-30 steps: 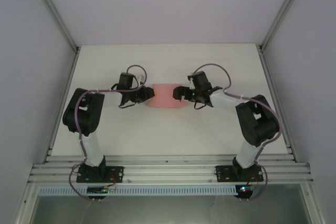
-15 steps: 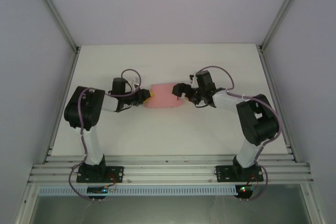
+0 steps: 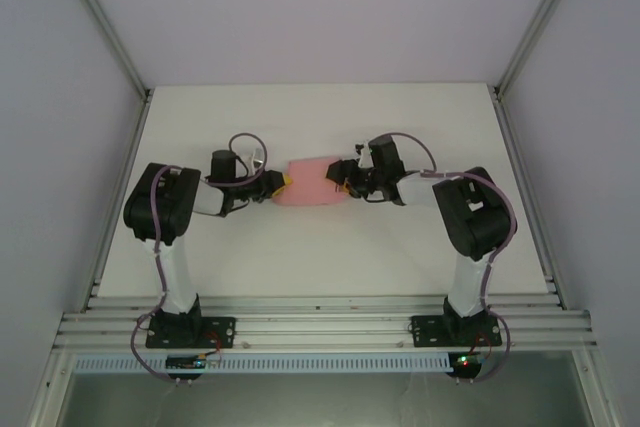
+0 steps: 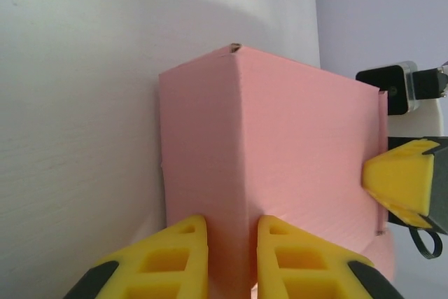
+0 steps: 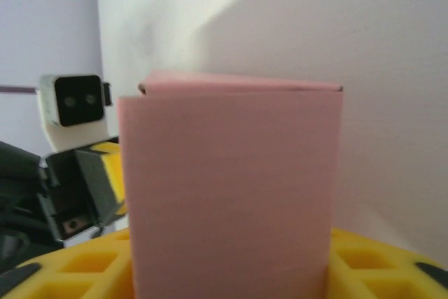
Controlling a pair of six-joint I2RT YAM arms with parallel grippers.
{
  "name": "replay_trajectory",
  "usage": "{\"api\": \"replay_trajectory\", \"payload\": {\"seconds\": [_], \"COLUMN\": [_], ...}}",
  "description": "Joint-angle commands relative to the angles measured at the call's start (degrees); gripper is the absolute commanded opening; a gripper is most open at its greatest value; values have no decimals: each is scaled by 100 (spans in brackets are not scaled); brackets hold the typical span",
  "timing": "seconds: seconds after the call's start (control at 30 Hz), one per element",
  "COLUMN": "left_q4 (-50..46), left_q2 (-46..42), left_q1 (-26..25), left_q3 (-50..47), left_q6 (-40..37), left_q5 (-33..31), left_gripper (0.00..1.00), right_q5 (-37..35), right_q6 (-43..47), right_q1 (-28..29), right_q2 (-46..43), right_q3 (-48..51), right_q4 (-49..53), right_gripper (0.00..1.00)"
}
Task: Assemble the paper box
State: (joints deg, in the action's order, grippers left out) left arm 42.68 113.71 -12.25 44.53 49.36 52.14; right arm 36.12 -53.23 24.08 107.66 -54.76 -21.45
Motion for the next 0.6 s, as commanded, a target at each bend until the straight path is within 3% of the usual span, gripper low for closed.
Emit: {"api": "replay_trajectory", "payload": {"seconds": [0.0,0.07,0.17,0.23,0.27,0.57], "left_q4": [374,365,121,-258,-544,-2949], "left_q2": [8,-62,-262,-472,-613,-1833], "left_q1": [17,21,17,21,21,-120], "left_q3": [12,27,117,193,243,854], "left_q6": [1,-6,-153,-424,-603,-2832], "left_q5": [288,250,193,55,-79,-932], "left_gripper": [17,22,45,77,99,100], "right_q5": [261,240,265,273,288,800], "right_q6": [-351,-430,-577,-695,-768,-1178], "right_q1": [-36,-68,-101,-130,-156,-483], "right_q2": [47,2,-77,-146,-170,-478], "right_q3": [85,150,267,336,351,296], "right_q4": [-621,-682,-826,-844,-830,-162], "right_gripper": [44,36,35,35,34,29]}}
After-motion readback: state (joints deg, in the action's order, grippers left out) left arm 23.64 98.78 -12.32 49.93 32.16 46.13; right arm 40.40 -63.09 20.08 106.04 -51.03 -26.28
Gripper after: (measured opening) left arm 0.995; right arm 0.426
